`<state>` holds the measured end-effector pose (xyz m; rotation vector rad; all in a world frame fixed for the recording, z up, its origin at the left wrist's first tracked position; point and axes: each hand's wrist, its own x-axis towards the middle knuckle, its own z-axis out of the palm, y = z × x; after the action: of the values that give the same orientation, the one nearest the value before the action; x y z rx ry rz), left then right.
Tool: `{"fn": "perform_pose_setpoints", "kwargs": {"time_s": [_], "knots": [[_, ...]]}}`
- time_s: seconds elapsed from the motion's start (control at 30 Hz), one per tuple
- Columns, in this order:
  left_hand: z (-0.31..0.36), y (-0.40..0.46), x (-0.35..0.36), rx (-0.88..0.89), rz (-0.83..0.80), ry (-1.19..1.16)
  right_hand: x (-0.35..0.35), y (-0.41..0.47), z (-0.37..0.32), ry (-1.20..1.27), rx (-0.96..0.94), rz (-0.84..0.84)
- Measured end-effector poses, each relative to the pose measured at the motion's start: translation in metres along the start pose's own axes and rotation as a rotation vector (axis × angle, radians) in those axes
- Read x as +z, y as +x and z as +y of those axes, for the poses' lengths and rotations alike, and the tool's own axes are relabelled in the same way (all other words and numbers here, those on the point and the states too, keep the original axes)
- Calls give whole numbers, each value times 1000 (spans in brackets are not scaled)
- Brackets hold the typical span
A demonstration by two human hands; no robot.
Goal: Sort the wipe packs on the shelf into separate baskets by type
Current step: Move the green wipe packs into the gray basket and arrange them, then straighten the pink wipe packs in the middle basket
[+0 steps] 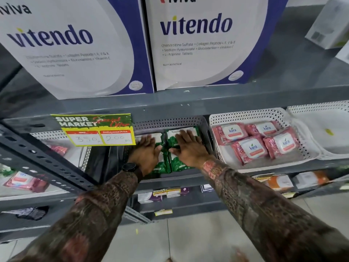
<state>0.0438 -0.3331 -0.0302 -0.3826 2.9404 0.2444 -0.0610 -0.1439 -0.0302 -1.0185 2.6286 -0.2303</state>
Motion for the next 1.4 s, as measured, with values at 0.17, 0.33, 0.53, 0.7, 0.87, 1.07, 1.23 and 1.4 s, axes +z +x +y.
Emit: {"fn": "perform_pose_setpoints", "kwargs": {"time_s": [0.17, 0.33, 0.53, 0.7, 0.87, 1.07, 1.23, 1.4], "knots": [[-4, 5, 15, 4, 29, 0, 6, 9, -2, 14, 33, 9], [-5, 10, 27, -13, 6, 28, 27, 11, -2, -16, 39, 55], [7, -1, 4, -43, -50, 6, 2, -2, 0, 16, -14, -37], [54, -3, -32, -51, 100, -45, -28, -40, 23, 107, -157, 149], [157, -16, -65, 7, 423, -261, -75, -100, 86, 237, -216, 401], [293, -10, -47, 206, 145, -60, -105, -162, 229, 123, 26, 312], [344, 16, -12, 198, 16, 104, -106, -176, 301, -104, -4, 183], [358, 32, -2, 144, 10, 135, -100, -167, 317, -157, -99, 197]]}}
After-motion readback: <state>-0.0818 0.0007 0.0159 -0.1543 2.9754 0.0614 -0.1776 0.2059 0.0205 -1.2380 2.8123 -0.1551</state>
